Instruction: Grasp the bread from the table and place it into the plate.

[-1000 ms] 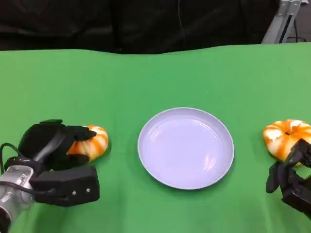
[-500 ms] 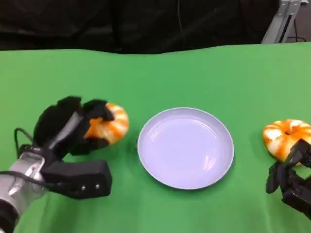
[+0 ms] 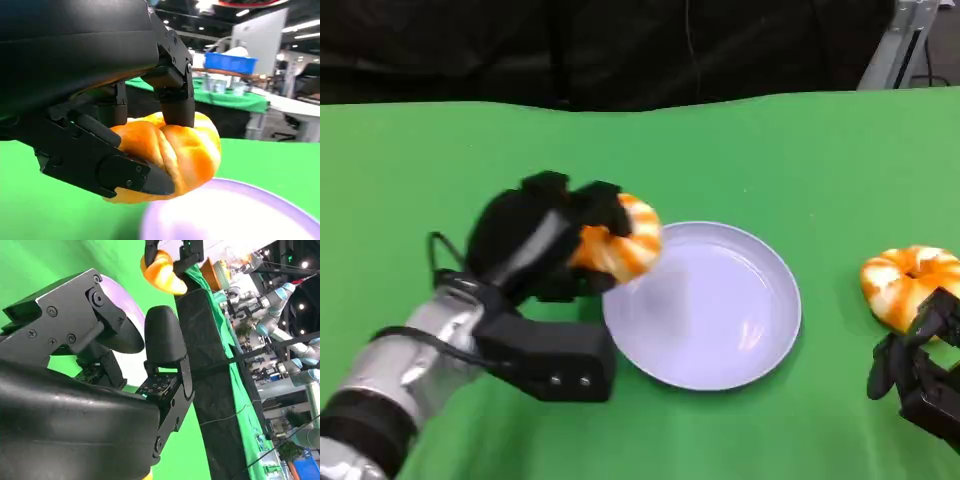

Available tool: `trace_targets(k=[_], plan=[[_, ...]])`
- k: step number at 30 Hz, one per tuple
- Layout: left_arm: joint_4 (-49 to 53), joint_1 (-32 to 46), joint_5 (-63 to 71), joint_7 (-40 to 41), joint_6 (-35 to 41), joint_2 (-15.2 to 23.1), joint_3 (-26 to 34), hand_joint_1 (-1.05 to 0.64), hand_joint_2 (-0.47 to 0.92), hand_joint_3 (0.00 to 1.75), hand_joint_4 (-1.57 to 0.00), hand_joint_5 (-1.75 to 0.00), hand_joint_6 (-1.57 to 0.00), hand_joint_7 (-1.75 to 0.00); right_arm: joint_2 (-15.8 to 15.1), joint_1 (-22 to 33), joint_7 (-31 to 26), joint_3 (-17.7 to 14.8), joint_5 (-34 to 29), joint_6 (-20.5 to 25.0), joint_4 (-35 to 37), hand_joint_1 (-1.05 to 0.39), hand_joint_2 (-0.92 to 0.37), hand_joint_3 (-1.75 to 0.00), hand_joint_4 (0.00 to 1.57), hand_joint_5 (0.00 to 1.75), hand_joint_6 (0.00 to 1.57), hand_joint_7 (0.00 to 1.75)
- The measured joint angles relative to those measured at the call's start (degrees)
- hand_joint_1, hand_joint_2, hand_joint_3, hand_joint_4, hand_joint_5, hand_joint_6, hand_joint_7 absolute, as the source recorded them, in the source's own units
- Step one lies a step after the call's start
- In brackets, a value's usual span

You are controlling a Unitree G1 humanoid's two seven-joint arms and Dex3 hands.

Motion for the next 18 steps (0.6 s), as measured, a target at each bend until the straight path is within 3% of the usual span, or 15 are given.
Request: trace_targets(k=[2,3,5,6,8,11,13,15,16,18], plan=[[0.0,-0.4,0.4,-1.1,0.6,-1.5,-0.8,-0.13,0.90,0.39,-0.58,-1.75,-0.62,-1.55,0.0,0.0,0.0,0.0,0.0,0.0,-0.1,-0.04,-0.50,-1.32,0.90,1.75,0.76,1.64],[0.1,-0.7,0.7,-1.6,0.8,-2.2,-1.3,-0.17,0.91,0.33,-0.58,-1.70,-0.68,-1.33,0.1,0.0,0.0,0.0,0.0,0.0,-0.1,-0.04,-0.50,-1.32,0.90,1.75,0.76,1.64],[0.6,-1.6,0.9,-2.9,1.2,-3.5,-2.1,-0.20,0.92,0.30,-0.59,-1.65,-0.76,-1.12,0.1,0.0,0.0,0.1,0.0,0.0,-0.1,-0.05,-0.50,-1.32,0.90,1.75,0.75,1.64],[0.9,-2.1,1.0,-3.7,1.3,-4.0,-2.5,-0.20,0.92,0.30,-0.59,-1.66,-0.75,-1.15,0.2,0.0,0.0,0.1,0.0,0.0,-0.1,-0.05,-0.50,-1.32,0.90,1.75,0.75,1.64],[1.8,-3.2,1.2,-4.4,1.4,-4.9,-3.4,-0.14,0.92,0.28,-0.59,-1.72,-0.66,-1.41,0.2,0.0,0.0,0.1,0.0,0.0,-0.1,-0.04,-0.50,-1.32,0.90,1.75,0.76,1.64],[4.8,-4.8,2.4,-3.2,1.8,-6.8,-4.3,-0.10,0.92,0.26,-0.59,-1.74,-0.63,-1.50,0.3,0.0,-0.1,0.2,-0.1,0.0,-0.1,-0.04,-0.50,-1.31,0.90,1.75,0.76,1.64],[6.4,-5.5,2.8,-2.4,1.8,-7.9,-5.1,-0.09,0.92,0.25,-0.60,-1.72,-0.70,-1.32,0.4,0.0,-0.2,0.3,-0.1,0.0,-0.1,-0.04,-0.49,-1.31,0.90,1.75,0.76,1.64],[8.2,-6.2,3.0,-1.9,1.8,-8.7,-5.8,-0.09,0.92,0.24,-0.61,-1.71,-0.73,-1.26,0.4,0.0,-0.2,0.4,0.0,0.0,-0.1,-0.04,-0.49,-1.31,0.90,1.75,0.76,1.63],[8.9,-6.4,3.0,-1.8,1.7,-9.0,-5.8,-0.08,0.92,0.21,-0.63,-1.62,-0.78,-1.00,0.4,0.0,-0.2,0.4,0.0,0.0,-0.1,-0.04,-0.49,-1.31,0.90,1.75,0.76,1.63],[10.3,-6.7,3.0,-1.7,1.8,-9.6,-6.0,-0.07,0.92,0.18,-0.65,-1.57,-0.87,-0.76,0.5,0.0,-0.2,0.4,-0.1,0.0,-0.1,-0.04,-0.49,-1.31,0.90,1.75,0.77,1.63]])
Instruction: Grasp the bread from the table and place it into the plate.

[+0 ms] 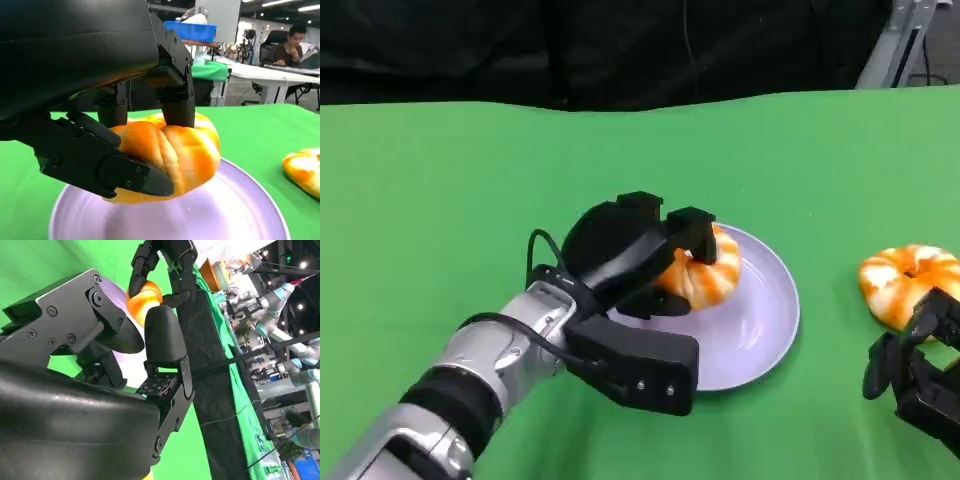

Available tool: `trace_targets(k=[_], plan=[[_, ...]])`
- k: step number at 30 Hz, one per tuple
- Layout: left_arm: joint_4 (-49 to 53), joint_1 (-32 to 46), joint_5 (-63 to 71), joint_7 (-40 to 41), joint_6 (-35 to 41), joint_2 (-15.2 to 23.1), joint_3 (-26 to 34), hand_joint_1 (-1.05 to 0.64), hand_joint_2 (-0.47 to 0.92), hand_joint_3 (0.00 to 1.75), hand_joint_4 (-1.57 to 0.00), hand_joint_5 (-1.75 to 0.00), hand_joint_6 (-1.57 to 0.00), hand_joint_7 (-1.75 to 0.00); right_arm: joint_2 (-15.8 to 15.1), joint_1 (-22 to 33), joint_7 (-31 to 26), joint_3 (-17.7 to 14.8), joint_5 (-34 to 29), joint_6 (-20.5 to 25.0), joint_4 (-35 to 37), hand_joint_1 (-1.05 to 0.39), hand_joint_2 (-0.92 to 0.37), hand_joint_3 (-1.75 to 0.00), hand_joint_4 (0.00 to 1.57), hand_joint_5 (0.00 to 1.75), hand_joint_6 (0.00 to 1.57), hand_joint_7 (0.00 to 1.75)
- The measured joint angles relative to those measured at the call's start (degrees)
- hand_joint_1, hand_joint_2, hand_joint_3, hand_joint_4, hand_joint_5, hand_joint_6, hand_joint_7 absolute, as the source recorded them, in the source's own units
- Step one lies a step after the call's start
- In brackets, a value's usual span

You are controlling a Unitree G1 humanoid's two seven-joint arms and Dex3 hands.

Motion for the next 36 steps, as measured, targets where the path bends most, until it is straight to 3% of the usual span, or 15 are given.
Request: trace_targets(k=[2,5,6,10,11,12,13,15,17,20,25,31,36], plan=[[1.1,-0.1,0.0,0.4,0.1,-0.5,0.0,-0.07,0.91,0.15,-0.64,-1.63,-0.92,-0.68,0.1,0.0,-0.1,0.1,0.0,0.0,0.0,-0.04,-0.50,-1.31,0.90,1.75,0.77,1.63],[2.7,-0.5,0.0,0.6,0.3,-1.4,-0.2,-0.07,0.92,0.12,-0.68,-1.51,-1.01,-0.42,0.2,0.0,-0.1,0.3,0.0,-0.2,0.0,-0.04,-0.49,-1.31,0.90,1.75,0.77,1.63],[3.1,-0.7,0.0,0.6,0.2,-1.6,-0.2,-0.08,0.92,0.13,-0.72,-1.36,-1.02,-0.34,0.2,0.0,-0.1,0.3,0.0,-0.2,0.0,-0.04,-0.49,-1.31,0.91,1.75,0.77,1.63],[3.8,-1.5,0.1,0.7,0.4,-1.8,-0.6,-0.15,0.92,0.13,-0.68,-1.44,-1.12,-0.22,0.3,0.0,-0.1,0.4,0.0,-0.2,0.0,-0.03,-0.50,-1.32,0.91,1.75,0.77,1.63],[3.8,-1.6,0.1,0.7,0.5,-1.8,-0.8,-0.28,0.92,0.20,-0.66,-1.11,-1.04,-0.13,0.3,0.0,-0.1,0.4,0.0,-0.2,0.0,-0.03,-0.49,-1.32,0.91,1.75,0.77,1.63],[3.8,-1.7,0.2,0.7,0.6,-1.8,-1.0,-0.32,0.92,0.23,-0.66,-0.97,-1.01,-0.10,0.3,0.0,-0.1,0.4,0.0,-0.2,0.0,-0.03,-0.49,-1.32,0.91,1.75,0.77,1.63],[3.8,-1.7,0.2,0.5,0.7,-1.8,-1.1,-0.60,0.92,0.31,-0.53,-0.53,-0.77,-0.04,0.3,0.0,-0.1,0.4,0.0,-0.2,0.0,-0.03,-0.49,-1.32,0.91,1.75,0.77,1.63],[3.8,-1.7,0.0,-1.3,0.8,-1.6,-1.3,-0.74,0.92,0.36,-0.49,-0.24,-0.64,-0.01,0.3,0.0,-0.1,0.4,0.0,-0.2,0.0,-0.03,-0.49,-1.32,0.91,1.75,0.77,1.63],[3.8,-1.7,-0.5,-2.9,0.7,-1.2,-1.4,-0.93,0.92,0.43,-0.30,-0.06,-0.45,0.00,0.3,0.0,-0.1,0.4,0.0,-0.2,0.0,-0.04,-0.48,-1.32,0.91,1.75,0.78,1.62],[3.8,-1.7,-1.1,-3.8,0.4,-0.9,-1.2,-1.02,0.92,0.49,-0.15,-0.01,-0.35,0.00,0.3,-0.1,-0.1,0.4,0.0,-0.4,0.1,-0.04,-0.48,-1.33,0.91,1.75,0.78,1.62],[3.7,-1.7,-2.0,-4.7,0.4,-0.6,-1.2,-1.05,0.92,0.53,-0.04,0.00,-0.28,0.00,0.3,-0.2,-0.1,0.4,-0.1,-0.9,0.4,-0.04,-0.48,-1.33,0.92,1.75,0.78,1.62],[2.6,-1.0,-3.0,-7.3,0.4,0.3,-0.8,-1.05,0.92,0.54,-0.02,0.00,-0.27,0.00,0.3,-0.3,0.0,0.5,-0.1,-1.0,0.7,-0.04,-0.48,-1.34,0.92,1.75,0.78,1.62],[1.5,0.3,-5.3,-8.7,-0.8,0.9,0.5,-1.05,0.92,0.42,-0.05,-0.01,-0.29,-0.01,0.3,-0.4,0.0,0.5,-0.1,-1.1,0.9,-0.03,-0.48,-1.34,0.92,1.75,0.78,1.63]])
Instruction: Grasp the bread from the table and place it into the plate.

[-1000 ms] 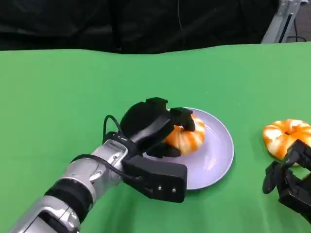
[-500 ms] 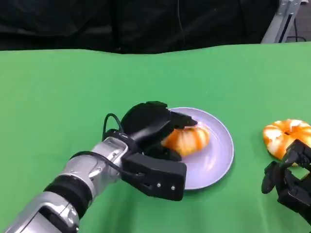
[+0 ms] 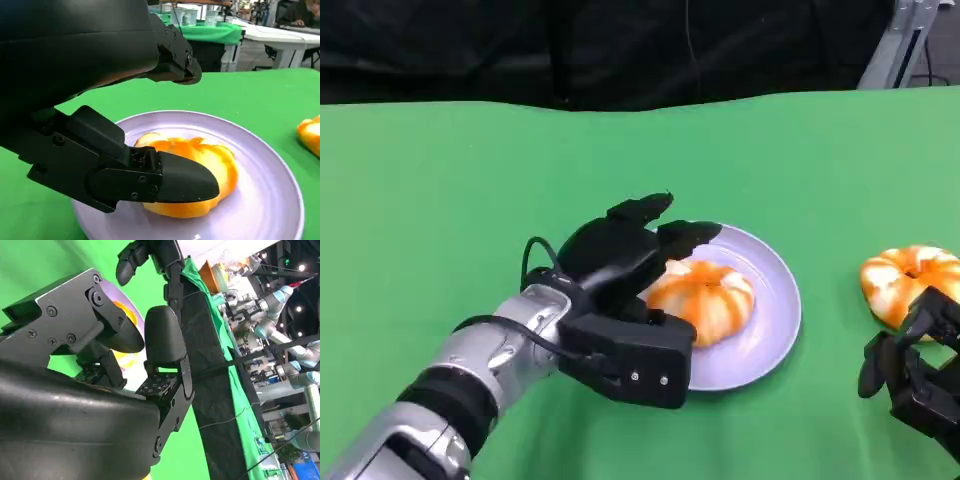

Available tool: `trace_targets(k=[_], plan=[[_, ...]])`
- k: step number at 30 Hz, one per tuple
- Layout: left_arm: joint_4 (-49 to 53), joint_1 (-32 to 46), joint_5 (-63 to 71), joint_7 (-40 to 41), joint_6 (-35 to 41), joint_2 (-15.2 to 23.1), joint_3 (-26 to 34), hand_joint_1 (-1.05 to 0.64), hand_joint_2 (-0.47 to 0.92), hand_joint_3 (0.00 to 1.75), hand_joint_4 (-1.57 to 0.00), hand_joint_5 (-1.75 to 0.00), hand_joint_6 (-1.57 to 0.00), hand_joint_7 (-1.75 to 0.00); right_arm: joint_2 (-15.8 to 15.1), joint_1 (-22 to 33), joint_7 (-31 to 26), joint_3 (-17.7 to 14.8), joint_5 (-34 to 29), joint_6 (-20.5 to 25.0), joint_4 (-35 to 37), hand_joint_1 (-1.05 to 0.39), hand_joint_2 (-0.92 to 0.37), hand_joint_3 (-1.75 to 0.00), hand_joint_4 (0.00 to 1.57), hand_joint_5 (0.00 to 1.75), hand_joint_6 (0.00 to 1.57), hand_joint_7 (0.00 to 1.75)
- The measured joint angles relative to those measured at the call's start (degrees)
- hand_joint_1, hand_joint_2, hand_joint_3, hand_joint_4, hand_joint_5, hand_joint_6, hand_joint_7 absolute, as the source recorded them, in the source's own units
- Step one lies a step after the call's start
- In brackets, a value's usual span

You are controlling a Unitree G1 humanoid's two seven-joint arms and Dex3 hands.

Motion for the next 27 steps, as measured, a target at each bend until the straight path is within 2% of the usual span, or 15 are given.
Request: trace_targets(k=[7,10,11,13,14,16,17,21,23,24,25,26,27], plan=[[-2.4,3.5,-10.8,-6.7,-9.6,2.5,6.6,-1.03,0.92,0.35,-0.16,-0.05,-0.32,-0.01,0.0,0.0,0.0,0.0,0.0,0.0,0.0,-0.03,-0.47,-1.35,0.91,1.75,0.78,1.63],[-6.5,7.1,-18.5,-13.0,-11.8,4.0,10.7,-0.83,0.92,0.31,-0.34,-0.11,-0.41,-0.03,0.1,-0.1,0.0,0.1,0.0,-0.1,0.1,-0.03,-0.47,-1.35,0.91,1.75,0.78,1.63],[-7.7,8.4,-21.4,-15.2,-12.6,4.4,12.0,-0.71,0.92,0.31,-0.43,-0.11,-0.46,-0.04,0.1,-0.1,-0.1,0.1,-0.1,-0.2,0.1,-0.03,-0.47,-1.35,0.91,1.75,0.78,1.63],[-10.3,11.3,-27.2,-19.2,-14.0,4.9,15.0,-0.64,0.92,0.32,-0.48,-0.11,-0.49,-0.03,0.2,-0.1,-0.2,0.2,-0.1,-0.2,0.0,-0.03,-0.47,-1.36,0.91,1.75,0.78,1.64],[-11.3,12.5,-29.3,-20.8,-14.3,5.1,16.0,-0.55,0.92,0.32,-0.58,-0.14,-0.56,-0.06,0.3,-0.1,-0.3,0.2,-0.1,-0.2,-0.1,-0.03,-0.47,-1.36,0.91,1.75,0.78,1.64],[-13.0,15.0,-35.7,-26.0,-14.4,5.2,18.4,-0.47,0.92,0.33,-0.67,-0.17,-0.63,-0.07,0.4,-0.1,-0.4,0.3,-0.1,-0.2,-0.2,-0.03,-0.47,-1.36,0.91,1.75,0.78,1.64],[-14.1,16.3,-39.5,-29.1,-14.3,5.1,19.6,-0.38,0.92,0.38,-0.77,-0.21,-0.69,-0.09,0.4,-0.1,-0.4,0.3,-0.1,-0.2,-0.3,-0.03,-0.47,-1.36,0.91,1.75,0.77,1.64],[-20.2,22.4,-56.8,-42.2,-8.5,4.5,25.4,-0.25,0.92,0.43,-0.94,-0.30,-0.83,-0.13,0.5,-0.1,-0.4,0.2,-0.1,-0.2,-0.3,-0.03,-0.48,-1.35,0.91,1.75,0.77,1.64],[-23.7,25.4,-64.1,-46.6,-2.0,3.9,28.4,-0.21,0.92,0.43,-0.83,-0.67,-0.96,-0.08,0.5,0.0,-0.4,0.2,-0.1,-0.1,-0.4,-0.03,-0.48,-1.35,0.91,1.75,0.77,1.64],[-25.5,27.1,-67.3,-47.7,1.6,3.4,30.0,-0.18,0.91,0.48,-0.77,-0.98,-1.06,-0.10,0.5,0.0,-0.4,0.2,-0.1,-0.1,-0.4,-0.03,-0.48,-1.35,0.91,1.75,0.77,1.64],[-27.1,28.6,-69.8,-48.2,4.9,3.0,31.3,-0.16,0.90,0.54,-0.73,-1.16,-1.11,-0.14,0.5,0.0,-0.4,0.2,0.0,-0.1,-0.4,-0.03,-0.48,-1.35,0.91,1.75,0.77,1.64],[-28.7,30.1,-72.5,-48.7,8.0,2.4,32.8,-0.13,0.85,0.69,-0.75,-1.32,-1.15,-0.32,0.5,0.0,-0.3,0.2,0.0,-0.1,-0.5,-0.03,-0.48,-1.34,0.91,1.75,0.77,1.64],[-29.8,31.5,-75.0,-49.5,10.6,1.7,34.4,-0.12,0.73,0.94,-0.77,-1.49,-1.01,-0.83,0.5,0.0,-0.3,0.1,0.0,-0.1,-0.5,-0.03,-0.48,-1.33,0.91,1.75,0.78,1.64]])
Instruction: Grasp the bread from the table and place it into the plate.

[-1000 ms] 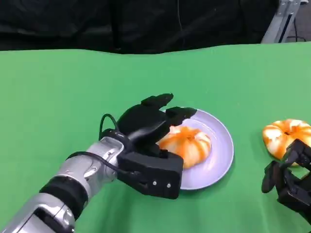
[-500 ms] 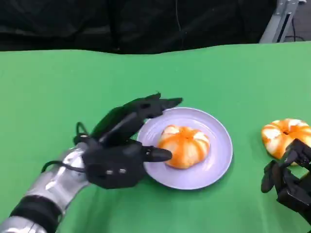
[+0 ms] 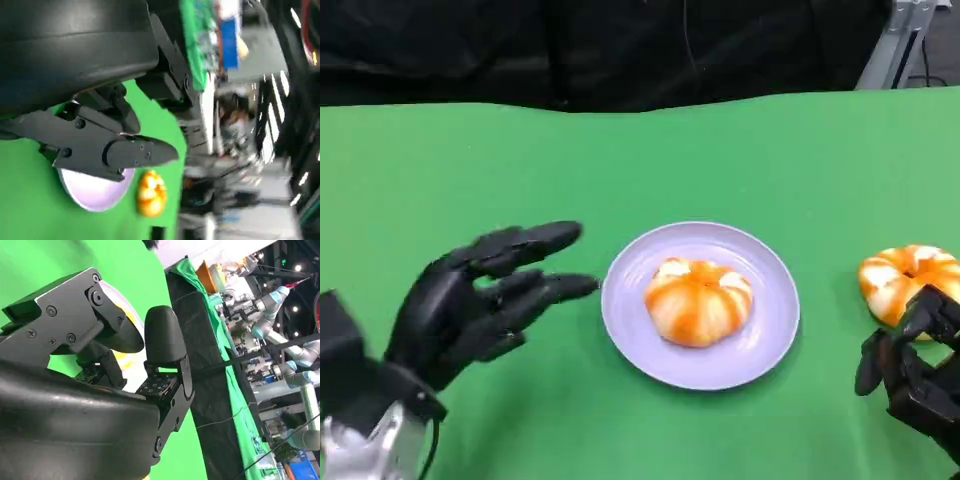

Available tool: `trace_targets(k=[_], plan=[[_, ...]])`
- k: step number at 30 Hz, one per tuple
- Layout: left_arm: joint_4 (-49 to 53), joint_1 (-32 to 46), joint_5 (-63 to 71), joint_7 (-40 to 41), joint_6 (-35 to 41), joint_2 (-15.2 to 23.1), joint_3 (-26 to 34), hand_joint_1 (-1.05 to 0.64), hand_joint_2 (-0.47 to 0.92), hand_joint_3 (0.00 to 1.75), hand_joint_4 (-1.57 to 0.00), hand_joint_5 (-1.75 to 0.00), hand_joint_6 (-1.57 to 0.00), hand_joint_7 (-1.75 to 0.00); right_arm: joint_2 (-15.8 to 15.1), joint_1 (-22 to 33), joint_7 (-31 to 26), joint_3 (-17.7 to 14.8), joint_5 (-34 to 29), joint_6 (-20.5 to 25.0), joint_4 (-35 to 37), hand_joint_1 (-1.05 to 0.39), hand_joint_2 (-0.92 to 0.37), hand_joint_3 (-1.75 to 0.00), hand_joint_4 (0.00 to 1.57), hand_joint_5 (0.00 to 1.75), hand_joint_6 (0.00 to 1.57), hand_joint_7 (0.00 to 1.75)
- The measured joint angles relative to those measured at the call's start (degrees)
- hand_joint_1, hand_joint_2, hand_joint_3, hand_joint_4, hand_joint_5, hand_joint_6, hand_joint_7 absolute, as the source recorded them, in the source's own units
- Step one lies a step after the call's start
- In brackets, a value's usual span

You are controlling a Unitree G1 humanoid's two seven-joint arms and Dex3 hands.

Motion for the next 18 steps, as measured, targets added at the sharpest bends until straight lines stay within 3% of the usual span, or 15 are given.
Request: trace_targets(k=[2,3,4,11,18], plan=[[-0.7,2.2,-3.5,-1.3,3.6,-1.2,3.0,-0.11,0.66,1.09,-0.78,-1.57,-0.89,-1.16,0.0,0.0,0.0,-0.1,0.0,0.1,0.0,-0.03,-0.48,-1.32,0.91,1.75,0.78,1.63],[-0.8,2.8,-4.1,-1.7,4.5,-1.6,4.1,-0.12,0.59,1.25,-0.84,-1.64,-0.94,-1.31,0.0,0.0,0.0,-0.1,0.0,0.1,0.0,-0.03,-0.49,-1.32,0.91,1.75,0.78,1.63],[-1.1,3.4,-5.3,-2.2,6.2,-2.1,5.3,-0.12,0.57,1.30,-0.85,-1.68,-0.94,-1.37,-0.1,0.0,0.0,-0.1,0.0,0.1,0.0,-0.03,-0.49,-1.32,0.91,1.75,0.77,1.63],[2.4,3.8,-17.2,-8.7,24.6,-2.3,15.4,-0.15,0.55,1.22,-0.84,-1.75,-0.93,-1.44,-0.5,0.0,0.0,-0.3,0.0,0.1,0.2,-0.03,-0.49,-1.32,0.92,1.75,0.77,1.63],[9.9,3.3,-16.8,-15.9,30.8,-1.4,18.9,-0.17,0.53,1.10,-0.84,-1.75,-0.94,-1.34,-0.5,0.0,0.4,-0.3,0.0,0.1,0.2,-0.03,-0.49,-1.32,0.91,1.75,0.77,1.62]])
